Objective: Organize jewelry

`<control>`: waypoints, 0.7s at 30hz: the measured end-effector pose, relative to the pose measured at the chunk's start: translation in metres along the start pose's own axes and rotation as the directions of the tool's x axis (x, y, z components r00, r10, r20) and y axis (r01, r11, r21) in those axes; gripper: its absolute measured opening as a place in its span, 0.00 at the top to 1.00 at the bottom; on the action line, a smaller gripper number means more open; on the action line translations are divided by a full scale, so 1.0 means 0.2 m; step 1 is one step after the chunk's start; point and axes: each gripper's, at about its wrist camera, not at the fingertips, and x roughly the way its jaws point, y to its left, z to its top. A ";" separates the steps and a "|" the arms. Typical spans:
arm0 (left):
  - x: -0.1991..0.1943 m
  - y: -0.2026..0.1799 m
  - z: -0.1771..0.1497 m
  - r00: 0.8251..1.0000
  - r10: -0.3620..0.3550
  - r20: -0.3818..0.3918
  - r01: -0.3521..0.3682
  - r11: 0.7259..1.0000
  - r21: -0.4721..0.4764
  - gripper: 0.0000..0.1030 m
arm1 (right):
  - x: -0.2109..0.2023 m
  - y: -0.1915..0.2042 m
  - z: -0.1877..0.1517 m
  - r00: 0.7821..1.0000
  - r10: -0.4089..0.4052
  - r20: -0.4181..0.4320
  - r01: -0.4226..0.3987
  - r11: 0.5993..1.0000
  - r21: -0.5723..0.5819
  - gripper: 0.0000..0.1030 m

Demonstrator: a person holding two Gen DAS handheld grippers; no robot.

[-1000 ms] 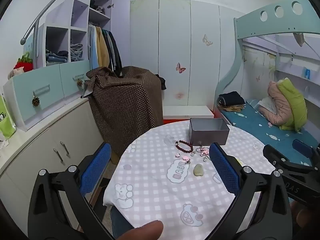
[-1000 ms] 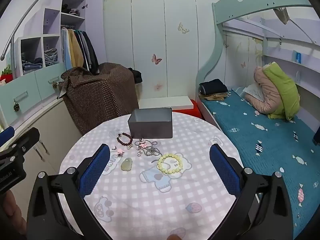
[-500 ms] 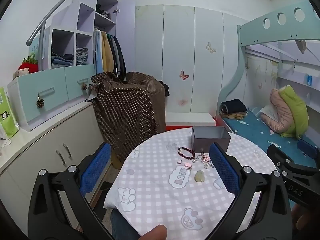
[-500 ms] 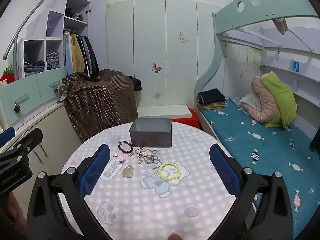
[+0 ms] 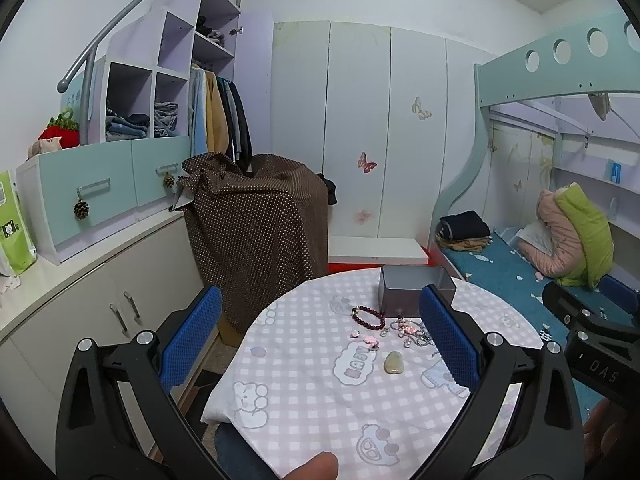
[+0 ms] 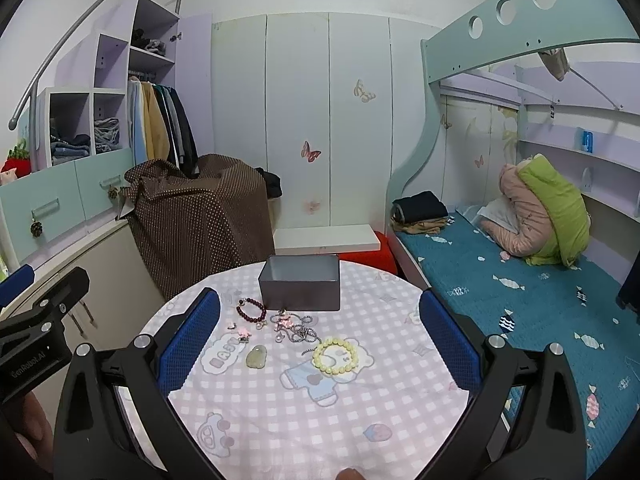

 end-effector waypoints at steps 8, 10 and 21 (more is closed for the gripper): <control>-0.01 0.00 0.01 1.000 -0.003 0.011 0.003 1.000 -0.006 0.05 | 0.00 -0.01 0.01 1.000 -0.003 0.013 0.003 1.000 0.004 0.07; -0.02 0.00 0.01 1.000 -0.003 0.016 0.003 1.000 -0.010 0.05 | 0.00 -0.02 0.00 1.000 -0.005 0.015 0.005 1.000 0.008 0.07; -0.05 -0.01 0.01 0.999 -0.011 0.040 0.012 1.000 -0.011 0.05 | -0.03 -0.03 0.01 0.999 -0.007 0.038 0.007 1.000 0.003 0.07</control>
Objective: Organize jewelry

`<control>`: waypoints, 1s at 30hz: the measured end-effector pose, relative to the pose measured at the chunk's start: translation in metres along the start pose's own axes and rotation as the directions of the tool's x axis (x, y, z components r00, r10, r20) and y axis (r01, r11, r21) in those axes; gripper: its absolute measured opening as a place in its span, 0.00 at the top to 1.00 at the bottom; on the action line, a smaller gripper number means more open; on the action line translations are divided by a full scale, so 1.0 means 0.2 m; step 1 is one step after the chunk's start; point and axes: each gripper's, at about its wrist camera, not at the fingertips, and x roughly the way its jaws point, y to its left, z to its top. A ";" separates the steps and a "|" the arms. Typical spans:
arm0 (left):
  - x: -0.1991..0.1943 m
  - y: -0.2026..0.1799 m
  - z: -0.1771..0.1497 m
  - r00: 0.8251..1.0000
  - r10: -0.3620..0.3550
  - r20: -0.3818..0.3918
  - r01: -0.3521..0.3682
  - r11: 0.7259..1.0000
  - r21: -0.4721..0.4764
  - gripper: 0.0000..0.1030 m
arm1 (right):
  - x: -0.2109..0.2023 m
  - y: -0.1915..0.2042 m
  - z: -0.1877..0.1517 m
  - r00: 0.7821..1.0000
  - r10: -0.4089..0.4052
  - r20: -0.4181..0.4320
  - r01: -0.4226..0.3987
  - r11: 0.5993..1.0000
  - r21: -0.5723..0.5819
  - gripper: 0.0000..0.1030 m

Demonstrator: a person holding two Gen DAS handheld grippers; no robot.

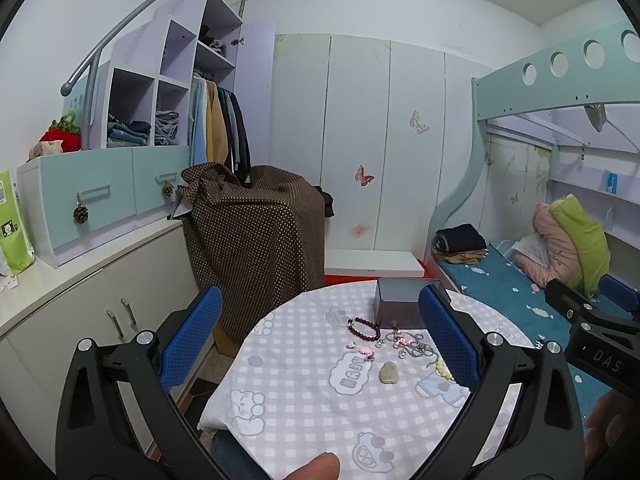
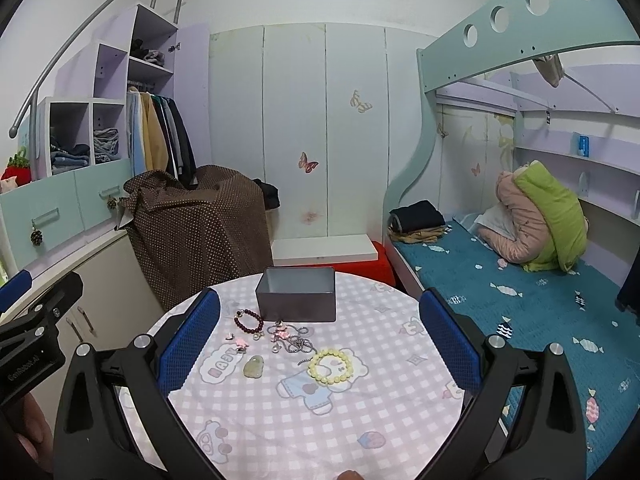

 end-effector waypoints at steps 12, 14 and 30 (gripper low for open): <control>0.05 0.00 -0.03 0.999 -0.013 -0.031 0.013 1.000 -0.001 0.05 | 0.04 0.01 -0.02 1.000 0.006 -0.016 -0.006 1.000 -0.009 0.07; 0.07 0.00 -0.04 0.999 -0.015 -0.039 0.015 1.000 0.005 0.05 | 0.05 0.01 -0.03 1.000 0.015 -0.019 -0.015 1.000 -0.004 0.07; 0.71 -0.15 -0.44 0.940 -0.030 -0.340 0.058 0.996 0.072 0.05 | 0.38 -0.19 -0.26 0.974 -0.028 -0.225 0.035 0.999 0.029 0.07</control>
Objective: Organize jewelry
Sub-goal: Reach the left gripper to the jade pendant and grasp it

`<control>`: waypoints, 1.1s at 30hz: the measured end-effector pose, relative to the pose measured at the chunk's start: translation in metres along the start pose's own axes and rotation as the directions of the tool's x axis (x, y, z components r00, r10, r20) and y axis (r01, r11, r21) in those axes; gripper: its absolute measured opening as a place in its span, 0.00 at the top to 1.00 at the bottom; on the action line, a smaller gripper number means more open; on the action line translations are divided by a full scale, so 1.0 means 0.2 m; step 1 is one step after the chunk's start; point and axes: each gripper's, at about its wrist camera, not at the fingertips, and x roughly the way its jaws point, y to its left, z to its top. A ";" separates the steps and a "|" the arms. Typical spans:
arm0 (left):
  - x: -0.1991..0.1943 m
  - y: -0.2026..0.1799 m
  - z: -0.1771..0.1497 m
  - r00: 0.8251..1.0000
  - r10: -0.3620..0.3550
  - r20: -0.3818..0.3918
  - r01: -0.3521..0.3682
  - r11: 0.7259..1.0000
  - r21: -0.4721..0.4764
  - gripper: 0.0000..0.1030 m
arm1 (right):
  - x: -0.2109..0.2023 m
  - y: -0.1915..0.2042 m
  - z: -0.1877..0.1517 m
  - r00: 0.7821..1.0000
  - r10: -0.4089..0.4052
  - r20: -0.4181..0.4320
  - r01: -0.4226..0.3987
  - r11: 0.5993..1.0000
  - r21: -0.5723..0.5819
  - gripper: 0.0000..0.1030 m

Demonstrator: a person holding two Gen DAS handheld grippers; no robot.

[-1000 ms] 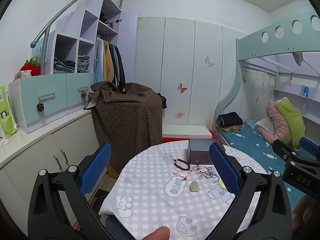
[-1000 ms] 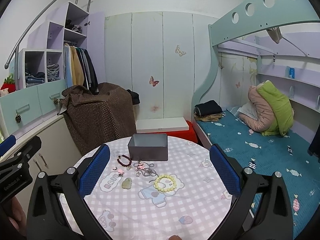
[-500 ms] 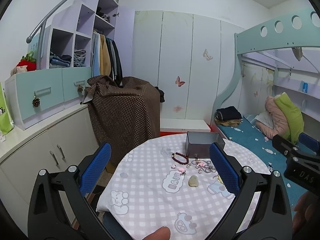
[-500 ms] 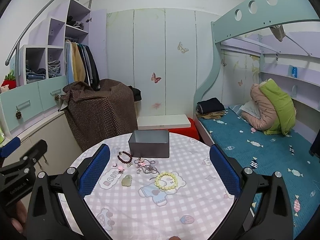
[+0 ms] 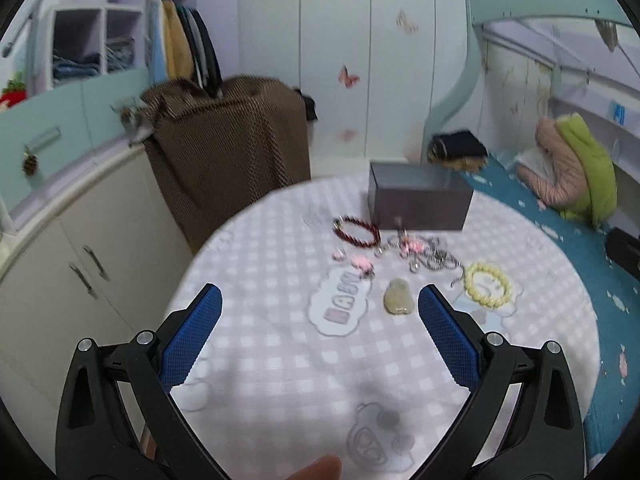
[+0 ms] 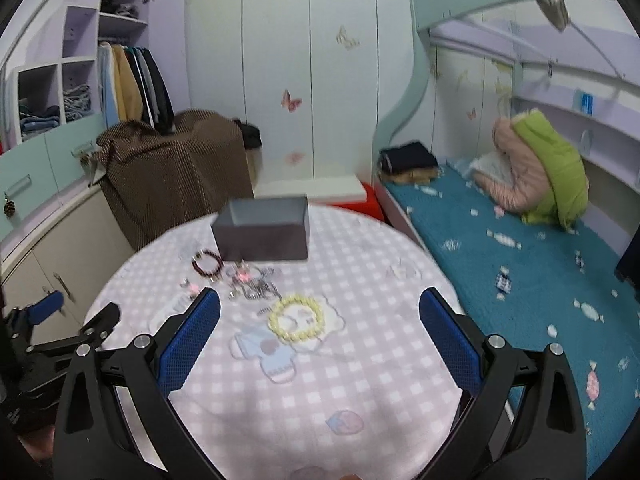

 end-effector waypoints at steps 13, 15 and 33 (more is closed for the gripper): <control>0.60 -0.23 -0.02 0.974 -0.002 -0.225 0.027 0.994 0.107 0.05 | 0.25 -0.17 -0.15 0.988 -0.017 -0.152 0.025 0.998 0.051 0.07; 0.65 -0.24 -0.03 0.966 0.001 -0.259 0.028 0.994 0.108 0.05 | 0.29 -0.17 -0.16 0.986 0.002 -0.168 0.005 0.999 0.043 0.07; 0.64 -0.23 -0.04 0.950 -0.123 -0.286 0.144 0.988 0.055 0.72 | 0.80 0.10 -0.14 0.912 0.133 -0.387 -0.213 0.962 -0.171 0.45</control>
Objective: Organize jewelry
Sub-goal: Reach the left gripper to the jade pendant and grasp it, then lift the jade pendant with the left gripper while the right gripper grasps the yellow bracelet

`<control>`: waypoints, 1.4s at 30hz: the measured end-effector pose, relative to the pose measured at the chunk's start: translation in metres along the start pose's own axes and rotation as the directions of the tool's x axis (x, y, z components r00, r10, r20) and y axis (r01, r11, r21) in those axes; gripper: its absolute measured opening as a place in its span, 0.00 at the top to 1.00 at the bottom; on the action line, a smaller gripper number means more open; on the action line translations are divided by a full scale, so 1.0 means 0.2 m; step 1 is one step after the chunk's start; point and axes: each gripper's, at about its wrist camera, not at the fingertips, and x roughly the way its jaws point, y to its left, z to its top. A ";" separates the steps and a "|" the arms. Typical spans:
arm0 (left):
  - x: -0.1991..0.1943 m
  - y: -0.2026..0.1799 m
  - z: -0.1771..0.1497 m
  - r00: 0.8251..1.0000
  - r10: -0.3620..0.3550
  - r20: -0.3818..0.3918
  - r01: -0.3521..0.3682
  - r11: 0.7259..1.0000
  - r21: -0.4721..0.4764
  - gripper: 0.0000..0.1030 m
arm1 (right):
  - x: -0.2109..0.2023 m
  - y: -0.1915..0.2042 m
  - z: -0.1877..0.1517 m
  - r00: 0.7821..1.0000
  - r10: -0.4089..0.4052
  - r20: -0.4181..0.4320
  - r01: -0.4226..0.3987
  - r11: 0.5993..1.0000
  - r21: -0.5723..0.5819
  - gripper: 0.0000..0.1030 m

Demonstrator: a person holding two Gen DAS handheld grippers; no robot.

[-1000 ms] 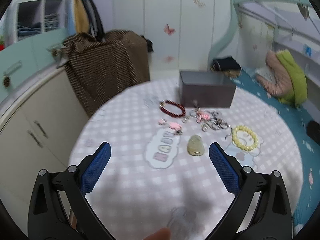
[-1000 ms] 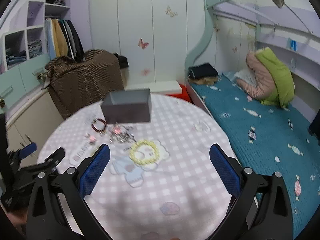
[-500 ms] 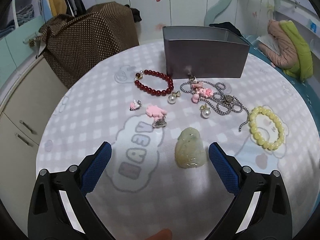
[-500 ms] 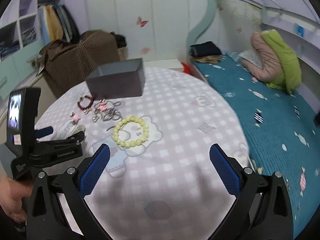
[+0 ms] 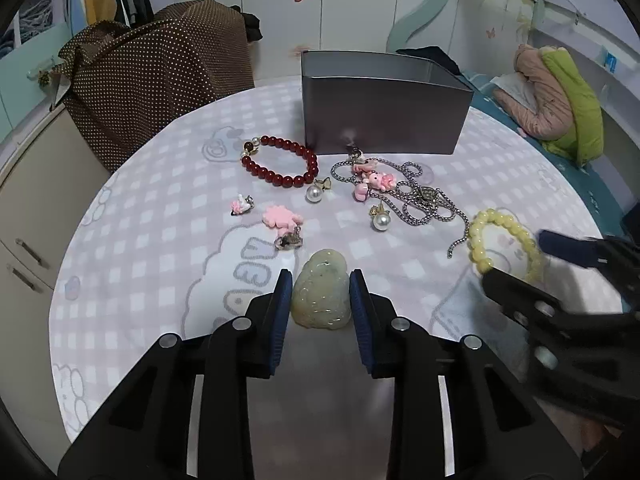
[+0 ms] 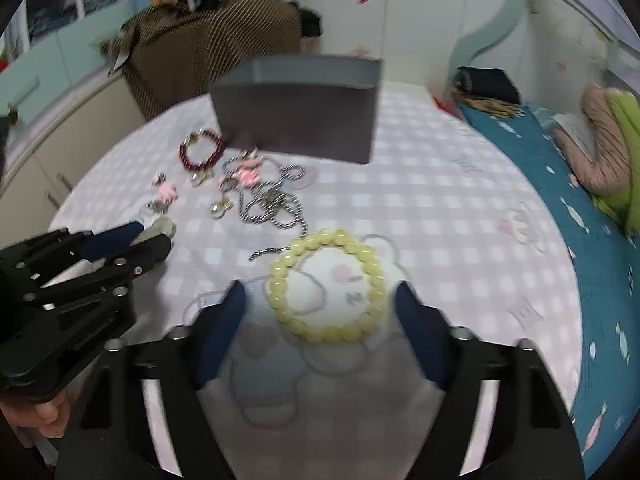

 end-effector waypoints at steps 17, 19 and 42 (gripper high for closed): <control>-0.19 0.15 0.01 0.997 -0.044 0.060 0.047 0.997 -0.055 0.72 | -0.15 -0.04 0.07 0.986 0.158 0.045 -0.157 0.987 -0.016 1.00; -0.23 0.15 0.03 0.996 -0.045 0.080 0.049 0.998 -0.050 0.72 | -0.19 -0.06 0.11 0.984 0.169 0.056 -0.168 0.986 -0.020 1.00; -0.26 0.13 0.06 0.993 -0.057 0.101 0.059 0.998 -0.017 0.78 | 0.02 -0.02 0.03 0.998 -0.006 -0.065 -0.002 0.992 -0.123 0.92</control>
